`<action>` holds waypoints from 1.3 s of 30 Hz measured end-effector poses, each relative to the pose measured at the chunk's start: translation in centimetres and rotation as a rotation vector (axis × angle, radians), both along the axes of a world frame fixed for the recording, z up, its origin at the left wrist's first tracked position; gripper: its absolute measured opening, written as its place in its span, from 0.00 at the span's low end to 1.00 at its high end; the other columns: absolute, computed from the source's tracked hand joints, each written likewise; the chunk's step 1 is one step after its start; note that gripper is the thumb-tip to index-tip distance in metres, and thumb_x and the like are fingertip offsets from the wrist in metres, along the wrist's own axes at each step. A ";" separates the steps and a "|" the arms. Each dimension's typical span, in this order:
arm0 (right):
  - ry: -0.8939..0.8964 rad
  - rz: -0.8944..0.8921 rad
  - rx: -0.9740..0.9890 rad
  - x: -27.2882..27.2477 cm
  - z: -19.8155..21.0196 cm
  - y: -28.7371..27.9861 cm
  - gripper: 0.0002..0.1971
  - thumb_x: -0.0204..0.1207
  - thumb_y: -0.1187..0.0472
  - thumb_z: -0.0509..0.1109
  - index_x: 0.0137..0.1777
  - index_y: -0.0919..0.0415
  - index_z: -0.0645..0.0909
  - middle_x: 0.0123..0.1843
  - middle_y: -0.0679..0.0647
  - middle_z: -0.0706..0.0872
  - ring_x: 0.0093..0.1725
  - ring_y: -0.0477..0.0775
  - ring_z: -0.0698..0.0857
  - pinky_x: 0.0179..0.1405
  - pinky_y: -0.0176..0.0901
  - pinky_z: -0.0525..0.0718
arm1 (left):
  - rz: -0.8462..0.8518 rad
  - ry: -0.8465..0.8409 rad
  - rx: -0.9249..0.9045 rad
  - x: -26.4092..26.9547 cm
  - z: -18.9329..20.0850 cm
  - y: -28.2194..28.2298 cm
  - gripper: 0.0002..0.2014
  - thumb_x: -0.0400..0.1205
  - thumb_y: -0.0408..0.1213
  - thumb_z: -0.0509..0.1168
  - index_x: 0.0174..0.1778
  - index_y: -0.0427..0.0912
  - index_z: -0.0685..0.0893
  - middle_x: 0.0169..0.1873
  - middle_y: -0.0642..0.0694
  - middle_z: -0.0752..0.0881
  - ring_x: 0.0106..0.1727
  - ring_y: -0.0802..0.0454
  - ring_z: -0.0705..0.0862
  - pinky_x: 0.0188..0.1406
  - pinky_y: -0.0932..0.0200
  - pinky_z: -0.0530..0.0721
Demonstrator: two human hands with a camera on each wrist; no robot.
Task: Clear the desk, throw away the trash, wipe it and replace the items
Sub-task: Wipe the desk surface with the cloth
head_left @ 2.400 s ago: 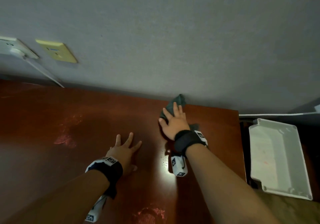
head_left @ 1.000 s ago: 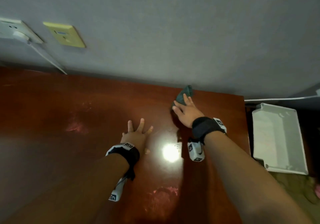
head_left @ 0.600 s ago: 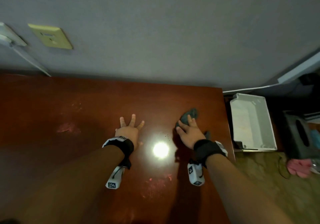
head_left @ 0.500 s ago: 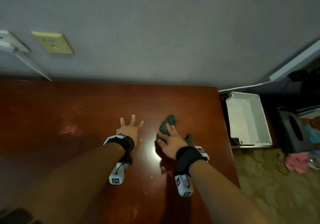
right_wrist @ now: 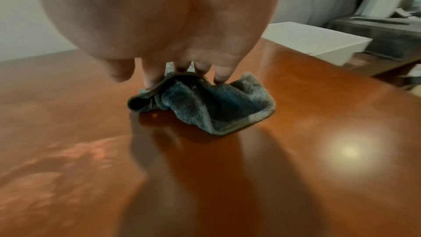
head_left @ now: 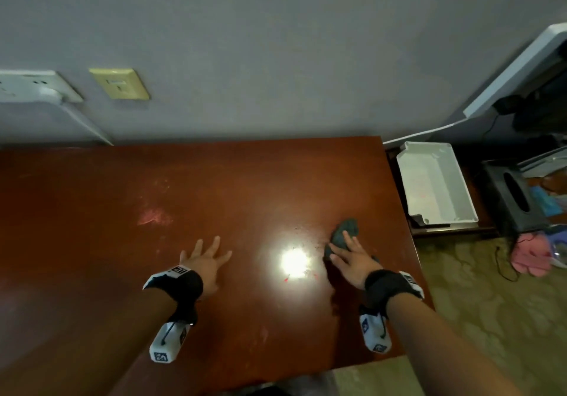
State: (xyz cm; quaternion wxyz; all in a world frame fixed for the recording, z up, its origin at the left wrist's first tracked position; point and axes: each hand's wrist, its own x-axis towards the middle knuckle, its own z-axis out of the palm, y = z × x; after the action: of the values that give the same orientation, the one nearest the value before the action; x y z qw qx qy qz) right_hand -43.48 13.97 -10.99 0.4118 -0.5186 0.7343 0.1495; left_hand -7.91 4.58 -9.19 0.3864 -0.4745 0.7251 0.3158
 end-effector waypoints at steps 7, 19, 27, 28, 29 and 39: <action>-0.012 -0.281 -0.080 -5.9 -0.4 4.8 0.31 0.84 0.35 0.53 0.85 0.42 0.58 0.87 0.48 0.31 0.86 0.54 0.36 0.85 0.55 0.48 | 0.016 -0.014 0.045 0.0 -0.8 0.3 0.47 0.79 0.32 0.61 0.83 0.69 0.40 0.80 0.55 0.23 0.83 0.40 0.27 0.81 0.28 0.47; -0.108 0.436 -0.122 15.2 -2.1 5.8 0.40 0.78 0.26 0.44 0.87 0.44 0.50 0.86 0.55 0.27 0.84 0.63 0.28 0.83 0.63 0.37 | -0.017 -0.005 -0.080 1.1 -3.0 1.5 0.40 0.83 0.58 0.61 0.82 0.72 0.40 0.82 0.58 0.26 0.84 0.42 0.30 0.80 0.30 0.59; -0.078 0.346 -0.128 9.8 -2.0 7.5 0.34 0.80 0.28 0.40 0.85 0.36 0.47 0.86 0.49 0.28 0.85 0.56 0.33 0.83 0.60 0.41 | -0.057 -0.034 -0.110 1.2 -2.9 2.0 0.42 0.83 0.58 0.62 0.81 0.73 0.36 0.80 0.60 0.24 0.84 0.44 0.30 0.80 0.33 0.62; -0.050 0.278 -0.130 7.4 -2.2 7.8 0.34 0.79 0.27 0.40 0.85 0.34 0.45 0.85 0.48 0.27 0.85 0.57 0.34 0.84 0.62 0.43 | -0.063 -0.041 -0.114 1.3 -2.9 2.0 0.42 0.83 0.58 0.62 0.81 0.72 0.36 0.80 0.60 0.23 0.84 0.44 0.29 0.80 0.33 0.62; -0.016 0.206 -0.129 4.9 -2.4 8.1 0.34 0.79 0.26 0.40 0.84 0.32 0.43 0.85 0.47 0.27 0.85 0.58 0.34 0.84 0.63 0.45 | -0.065 -0.044 -0.113 1.3 -3.0 2.1 0.42 0.84 0.57 0.62 0.81 0.72 0.35 0.79 0.59 0.23 0.84 0.44 0.29 0.80 0.33 0.62; -0.049 -0.263 -0.174 -0.6 -1.8 10.4 0.34 0.81 0.29 0.50 0.85 0.38 0.54 0.85 0.45 0.27 0.85 0.55 0.31 0.85 0.58 0.45 | -0.091 -0.050 -0.121 1.5 -3.5 1.9 0.42 0.84 0.57 0.62 0.81 0.73 0.34 0.80 0.58 0.22 0.84 0.44 0.29 0.80 0.33 0.63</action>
State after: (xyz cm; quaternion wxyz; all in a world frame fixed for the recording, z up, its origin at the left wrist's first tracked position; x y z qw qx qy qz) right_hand -44.12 24.33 -12.74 0.3989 -0.4554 0.7958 0.0174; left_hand -6.39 6.46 -12.73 0.3888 -0.4714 0.7538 0.2415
